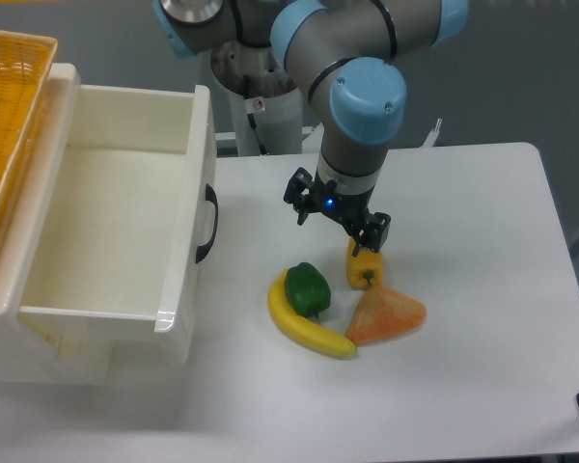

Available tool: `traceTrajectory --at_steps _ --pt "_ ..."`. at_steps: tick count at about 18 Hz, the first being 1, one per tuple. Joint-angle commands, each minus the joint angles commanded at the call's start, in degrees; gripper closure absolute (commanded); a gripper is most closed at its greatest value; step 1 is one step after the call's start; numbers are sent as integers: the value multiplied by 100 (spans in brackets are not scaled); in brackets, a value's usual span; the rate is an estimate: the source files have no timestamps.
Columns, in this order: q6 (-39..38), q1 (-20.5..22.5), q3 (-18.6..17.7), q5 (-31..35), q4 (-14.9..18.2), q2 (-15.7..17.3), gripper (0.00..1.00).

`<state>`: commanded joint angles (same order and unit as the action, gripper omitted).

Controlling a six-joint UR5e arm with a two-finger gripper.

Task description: Pick up the green chilies

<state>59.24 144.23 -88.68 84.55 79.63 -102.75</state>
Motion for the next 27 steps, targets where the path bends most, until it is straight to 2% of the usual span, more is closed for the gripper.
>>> traceTrajectory --at_steps 5,13,15,21,27 --pt "-88 -17 -26 -53 9 -9 0" --pt "-720 -44 -448 -53 -158 9 0" --pt "-1053 -70 -536 -35 -254 9 0" --pt "-2073 -176 -668 -61 -272 -70 0" --pt "-3532 -220 -519 -132 -589 -474 0"
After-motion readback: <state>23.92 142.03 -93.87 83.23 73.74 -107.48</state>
